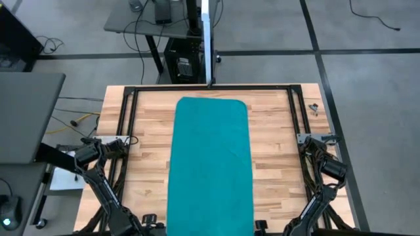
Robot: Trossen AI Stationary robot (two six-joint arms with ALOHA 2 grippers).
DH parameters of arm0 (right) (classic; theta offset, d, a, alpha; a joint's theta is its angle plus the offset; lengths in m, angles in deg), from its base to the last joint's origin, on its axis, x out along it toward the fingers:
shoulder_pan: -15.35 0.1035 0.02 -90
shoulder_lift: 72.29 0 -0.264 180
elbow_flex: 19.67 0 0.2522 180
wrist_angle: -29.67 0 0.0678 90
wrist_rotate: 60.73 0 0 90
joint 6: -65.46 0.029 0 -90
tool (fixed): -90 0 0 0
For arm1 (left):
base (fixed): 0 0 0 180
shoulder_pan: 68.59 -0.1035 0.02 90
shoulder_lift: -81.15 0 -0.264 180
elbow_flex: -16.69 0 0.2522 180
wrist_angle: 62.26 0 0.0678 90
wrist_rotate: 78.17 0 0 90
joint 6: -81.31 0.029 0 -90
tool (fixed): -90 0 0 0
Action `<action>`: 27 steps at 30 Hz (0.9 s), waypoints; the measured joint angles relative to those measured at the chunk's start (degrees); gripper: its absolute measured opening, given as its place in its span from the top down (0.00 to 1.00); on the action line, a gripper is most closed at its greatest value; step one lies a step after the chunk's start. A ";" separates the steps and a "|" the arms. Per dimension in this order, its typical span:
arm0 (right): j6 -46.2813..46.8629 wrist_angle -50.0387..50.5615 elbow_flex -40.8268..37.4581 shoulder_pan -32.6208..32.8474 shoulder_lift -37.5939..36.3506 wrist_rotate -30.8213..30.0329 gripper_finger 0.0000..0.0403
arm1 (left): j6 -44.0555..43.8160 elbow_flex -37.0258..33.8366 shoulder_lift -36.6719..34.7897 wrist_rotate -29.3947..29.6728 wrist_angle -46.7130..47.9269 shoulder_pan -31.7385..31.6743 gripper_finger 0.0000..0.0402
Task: Roll towel
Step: Fold the towel
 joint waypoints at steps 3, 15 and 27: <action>9.14 -5.87 0.07 1.09 0.30 -0.09 0.55 | -0.01 0.00 -0.01 -0.08 0.06 0.00 0.67; 43.98 -9.72 0.41 3.18 7.10 -0.88 0.56 | -1.28 0.04 -0.03 0.23 2.09 -0.11 0.67; 43.93 -8.57 0.50 -0.52 7.49 -3.93 0.56 | -2.38 0.04 -0.08 -1.30 3.17 -0.27 0.67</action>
